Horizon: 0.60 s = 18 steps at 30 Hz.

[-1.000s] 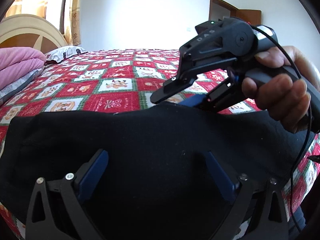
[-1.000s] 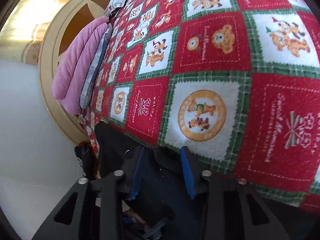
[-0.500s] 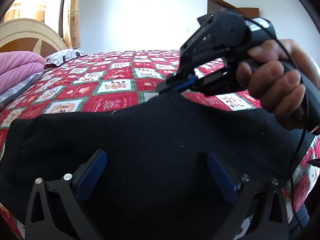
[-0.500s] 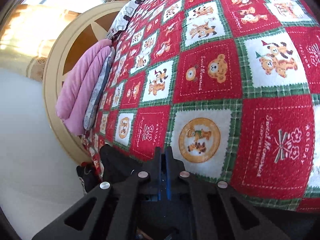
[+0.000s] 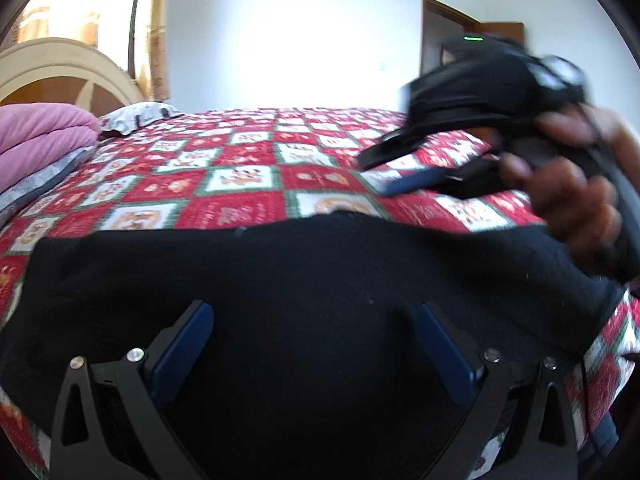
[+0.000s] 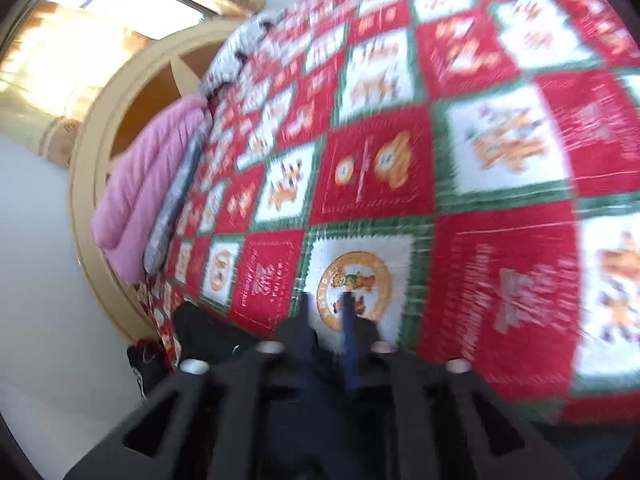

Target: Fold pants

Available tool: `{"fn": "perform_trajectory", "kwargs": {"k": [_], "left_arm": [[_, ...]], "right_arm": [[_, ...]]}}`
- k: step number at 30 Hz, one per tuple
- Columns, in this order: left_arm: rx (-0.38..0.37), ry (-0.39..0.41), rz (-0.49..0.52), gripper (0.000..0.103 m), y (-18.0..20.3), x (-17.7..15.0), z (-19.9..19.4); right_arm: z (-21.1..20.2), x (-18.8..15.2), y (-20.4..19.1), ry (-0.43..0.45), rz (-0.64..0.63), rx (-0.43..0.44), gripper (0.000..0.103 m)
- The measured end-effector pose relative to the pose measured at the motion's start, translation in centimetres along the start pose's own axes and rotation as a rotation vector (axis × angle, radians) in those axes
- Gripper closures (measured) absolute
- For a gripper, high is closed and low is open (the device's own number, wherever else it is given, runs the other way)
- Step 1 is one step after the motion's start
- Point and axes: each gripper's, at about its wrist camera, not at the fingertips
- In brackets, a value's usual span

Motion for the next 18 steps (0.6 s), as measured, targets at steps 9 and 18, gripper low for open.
{"fn": "perform_trajectory", "kwargs": {"k": [9,18], "left_arm": [[0.08,-0.015,-0.11,0.0,-3.1,0.5,-0.7],[0.111,-0.044,-0.015,0.0,-2.5,-1.4,-0.7]], "right_arm": [[-7.2,-9.7,-0.6,0.183,-0.153,-0.277,0.057],[-5.5,-16.6,0.8,0.215,-0.288,-0.366,0.057]]}}
Point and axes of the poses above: each gripper's, at about its wrist camera, not at the fingertips, and z roughly the way its jaws point, y to its right, x to its top, and after that the axes turned 9 degrees about -x, right-handed
